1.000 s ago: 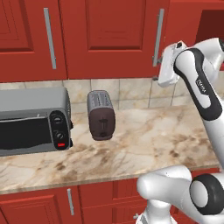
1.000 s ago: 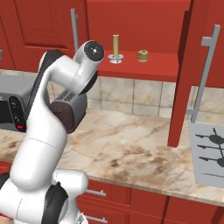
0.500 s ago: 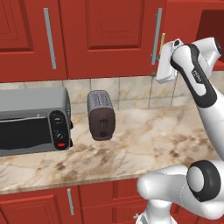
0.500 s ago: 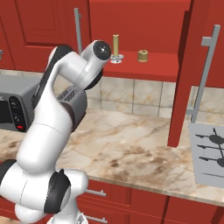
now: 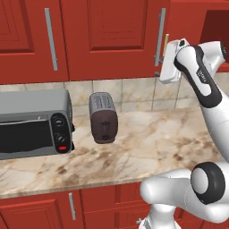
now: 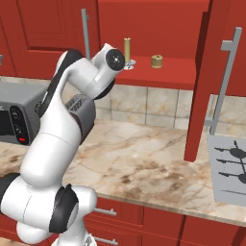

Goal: Pick the candle and candle from the dining table and place them in the open cabinet. Close the cabinet after placing the objects.

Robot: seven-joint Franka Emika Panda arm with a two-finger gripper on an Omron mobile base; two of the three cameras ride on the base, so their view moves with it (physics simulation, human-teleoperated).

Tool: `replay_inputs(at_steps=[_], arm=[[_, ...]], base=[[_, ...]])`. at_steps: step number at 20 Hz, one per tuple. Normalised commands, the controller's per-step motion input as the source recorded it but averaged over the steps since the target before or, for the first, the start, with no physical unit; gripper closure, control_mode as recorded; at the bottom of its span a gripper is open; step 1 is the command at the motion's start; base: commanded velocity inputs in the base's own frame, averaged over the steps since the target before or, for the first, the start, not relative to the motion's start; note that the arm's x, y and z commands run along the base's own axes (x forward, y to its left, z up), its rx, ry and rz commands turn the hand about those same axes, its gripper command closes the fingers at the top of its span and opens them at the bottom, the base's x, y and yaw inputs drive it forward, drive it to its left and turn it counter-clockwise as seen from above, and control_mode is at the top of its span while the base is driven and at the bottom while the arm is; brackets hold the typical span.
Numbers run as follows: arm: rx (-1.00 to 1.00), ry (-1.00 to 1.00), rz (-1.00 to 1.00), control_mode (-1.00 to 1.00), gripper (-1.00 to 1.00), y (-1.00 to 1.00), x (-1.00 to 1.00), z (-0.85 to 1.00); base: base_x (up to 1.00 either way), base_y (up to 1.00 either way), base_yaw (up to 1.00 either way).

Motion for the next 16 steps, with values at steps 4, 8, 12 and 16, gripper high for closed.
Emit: replay_inputs(at_steps=[4, 8, 12, 16], arm=[[0.0, -0.03, 0.0, -1.0, -1.0, -0.04, 0.23, -0.23], [-0.03, 0.0, -0.01, -1.0, -1.0, -0.19, 0.05, -0.19], [-0.01, -0.01, -0.03, -1.0, -1.0, -0.17, 0.0, -0.08], [-0.01, 0.0, -0.09, -1.0, -1.0, -0.27, -0.01, 0.0]], base=[[0.0, 0.0, 0.0], [0.0, 0.0, 0.0], [0.0, 0.0, 0.0], [0.0, 0.0, 0.0]])
